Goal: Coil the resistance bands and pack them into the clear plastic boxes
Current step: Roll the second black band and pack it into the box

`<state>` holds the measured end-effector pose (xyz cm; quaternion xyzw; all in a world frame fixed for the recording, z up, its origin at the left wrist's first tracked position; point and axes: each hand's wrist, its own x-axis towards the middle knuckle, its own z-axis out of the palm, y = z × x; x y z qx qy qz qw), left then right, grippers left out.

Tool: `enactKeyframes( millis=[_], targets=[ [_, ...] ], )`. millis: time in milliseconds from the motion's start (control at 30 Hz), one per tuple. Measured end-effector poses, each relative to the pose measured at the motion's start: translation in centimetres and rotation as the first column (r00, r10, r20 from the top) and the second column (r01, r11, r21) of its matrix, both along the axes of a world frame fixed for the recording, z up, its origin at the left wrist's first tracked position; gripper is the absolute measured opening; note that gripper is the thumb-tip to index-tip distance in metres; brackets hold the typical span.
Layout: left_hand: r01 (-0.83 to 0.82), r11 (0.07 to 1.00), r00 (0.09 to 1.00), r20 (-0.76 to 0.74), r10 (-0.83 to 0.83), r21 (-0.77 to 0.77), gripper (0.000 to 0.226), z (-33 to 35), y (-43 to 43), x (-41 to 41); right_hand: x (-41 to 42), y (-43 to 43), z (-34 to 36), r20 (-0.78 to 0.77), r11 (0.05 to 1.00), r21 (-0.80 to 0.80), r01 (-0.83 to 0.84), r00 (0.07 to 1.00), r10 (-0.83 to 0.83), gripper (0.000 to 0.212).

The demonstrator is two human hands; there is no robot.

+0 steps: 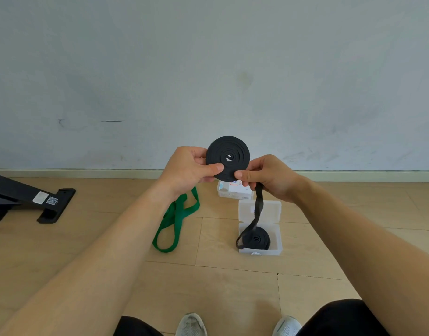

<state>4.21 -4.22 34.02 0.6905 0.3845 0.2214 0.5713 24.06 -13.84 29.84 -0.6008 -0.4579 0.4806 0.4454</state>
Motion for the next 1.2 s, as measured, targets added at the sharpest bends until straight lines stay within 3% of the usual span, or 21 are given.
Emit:
enactKeyframes(
  millis=[100,200,367,467,600,733,867,1067,1200],
  targets=[
    [-0.025,1.000,1.000,0.005,0.025,-0.017,0.029,0.3,0.0,0.1,-0.3,0.2,-0.1,-0.114,0.999,-0.040,0.001,0.993,-0.005,0.034],
    [-0.124,0.991,0.986,0.110,0.129,-0.047,0.023,-0.4,-0.7,0.4,-1.3,0.5,-0.1,-0.253,0.999,-0.009,0.053,0.966,-0.054,0.029],
    [-0.217,0.919,0.857,0.387,0.341,-0.330,0.018,-2.0,-3.2,2.8,-3.3,1.2,-0.1,-0.456,0.983,0.011,0.185,0.876,-0.160,0.023],
    [-0.254,0.898,0.827,0.401,0.395,-0.360,0.015,-2.0,-3.2,3.2,-3.9,1.3,-0.1,-0.485,0.983,0.004,0.185,0.860,-0.160,0.022],
    [-0.231,0.948,0.907,0.303,0.291,-0.219,0.018,-1.3,-1.9,2.0,-3.1,1.1,0.2,-0.226,0.996,0.052,0.077,0.972,-0.063,0.020],
    [-0.141,0.984,0.970,0.182,0.160,-0.113,0.025,-0.1,-0.9,0.9,-1.3,0.8,0.5,-0.027,0.996,0.040,-0.075,0.997,0.076,0.015],
    [-0.065,0.997,0.992,0.103,0.068,-0.031,0.020,0.2,-0.6,0.4,-0.5,0.4,0.1,0.014,0.995,0.015,-0.102,0.995,0.102,0.030],
    [-0.083,0.997,0.991,0.101,0.082,-0.004,0.016,0.5,-0.1,0.3,0.2,0.1,0.2,0.039,0.995,0.014,-0.094,0.995,0.093,0.011],
    [-0.064,0.998,0.995,0.073,0.063,0.008,0.020,0.5,-0.1,0.2,0.4,-0.3,0.1,0.072,0.995,0.018,-0.094,0.993,0.092,0.024]
  ],
)
